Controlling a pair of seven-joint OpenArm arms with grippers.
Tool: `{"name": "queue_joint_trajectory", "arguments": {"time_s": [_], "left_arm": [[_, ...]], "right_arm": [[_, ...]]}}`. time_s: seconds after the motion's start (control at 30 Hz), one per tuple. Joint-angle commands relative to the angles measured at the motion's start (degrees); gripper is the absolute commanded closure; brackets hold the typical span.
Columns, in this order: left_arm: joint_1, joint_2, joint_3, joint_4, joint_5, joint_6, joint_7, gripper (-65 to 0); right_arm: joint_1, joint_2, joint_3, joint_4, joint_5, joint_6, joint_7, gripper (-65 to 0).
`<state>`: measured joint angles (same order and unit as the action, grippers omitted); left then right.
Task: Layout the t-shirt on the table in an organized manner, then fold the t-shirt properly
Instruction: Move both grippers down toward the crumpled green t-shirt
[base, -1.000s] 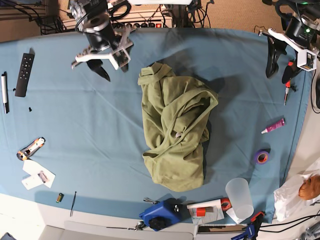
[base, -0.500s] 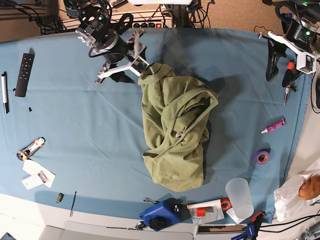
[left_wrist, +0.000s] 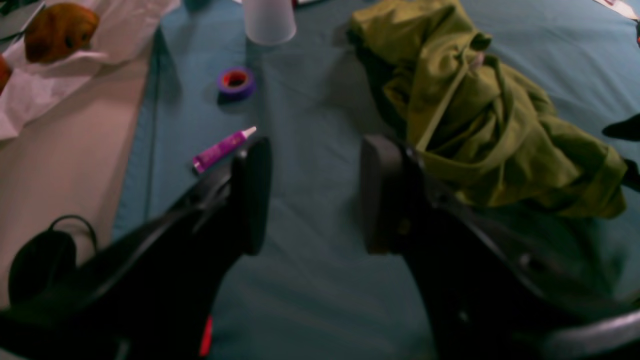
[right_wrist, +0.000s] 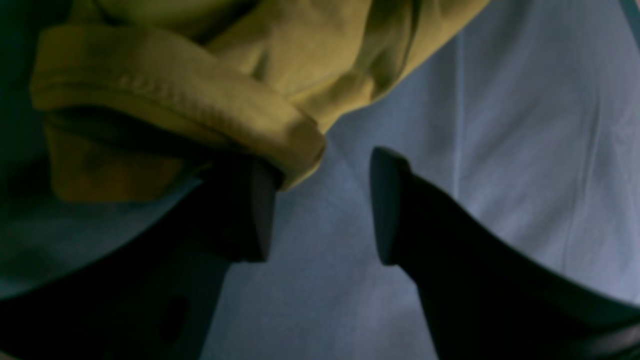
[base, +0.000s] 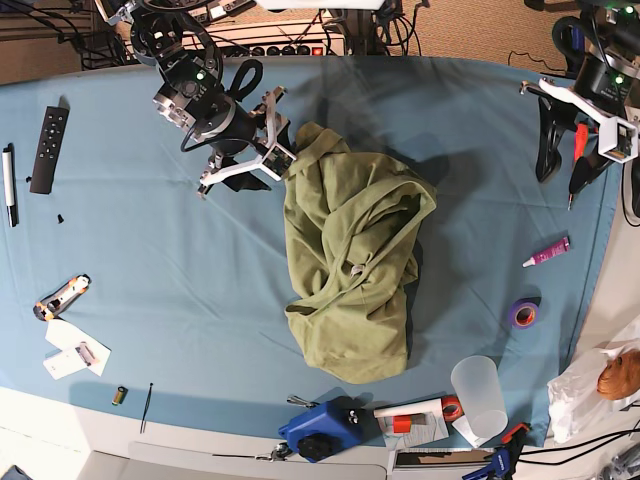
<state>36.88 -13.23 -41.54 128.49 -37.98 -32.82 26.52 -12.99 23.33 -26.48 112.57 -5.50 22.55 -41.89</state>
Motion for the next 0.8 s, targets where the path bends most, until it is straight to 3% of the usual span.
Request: {"name": "queue_joint_trajectory", "arguments": {"time_s": [0.0,0.1,0.17,0.3,0.47,0.6,0.77], "left_arm": [[0.1,-0.6,1.0,0.7,-0.8,-0.2,-1.5,-29.4],[0.0,-1.9,7.9,0.7,2.7,-0.2,-1.6,-29.4],[-0.6,-3.2,14.4,0.6,9.3,0.7,-2.8,-29.4],[-4.0,-3.9,25.0,0.0,21.0,8.5,-5.1,-29.4],[-9.3,-3.7,33.3,-6.3,27.6,14.0,-5.1,-29.4],[-13.7,-3.7,36.4,-14.3,27.8,14.4,-5.1,-29.4],[-17.0,-3.7,36.5,-17.5,22.2,14.0,-4.1,-29.4]], "right_arm": [[0.8,0.2,0.2,0.9,0.6,-0.3,1.6,-25.0],[0.7,-0.6,0.2,0.9,1.2,-0.7,1.3,-6.9],[0.7,-1.2,0.2,0.9,1.2,-2.1,1.2,0.0],[0.7,-2.3,0.2,0.9,1.0,-5.3,-0.2,0.0],[0.6,-2.7,0.2,0.9,-0.6,-6.5,-1.4,0.0],[0.6,-2.7,0.2,0.9,-0.5,-6.5,-1.6,0.0],[0.6,-2.7,0.2,0.9,-0.6,-6.5,-1.7,0.0]]}}
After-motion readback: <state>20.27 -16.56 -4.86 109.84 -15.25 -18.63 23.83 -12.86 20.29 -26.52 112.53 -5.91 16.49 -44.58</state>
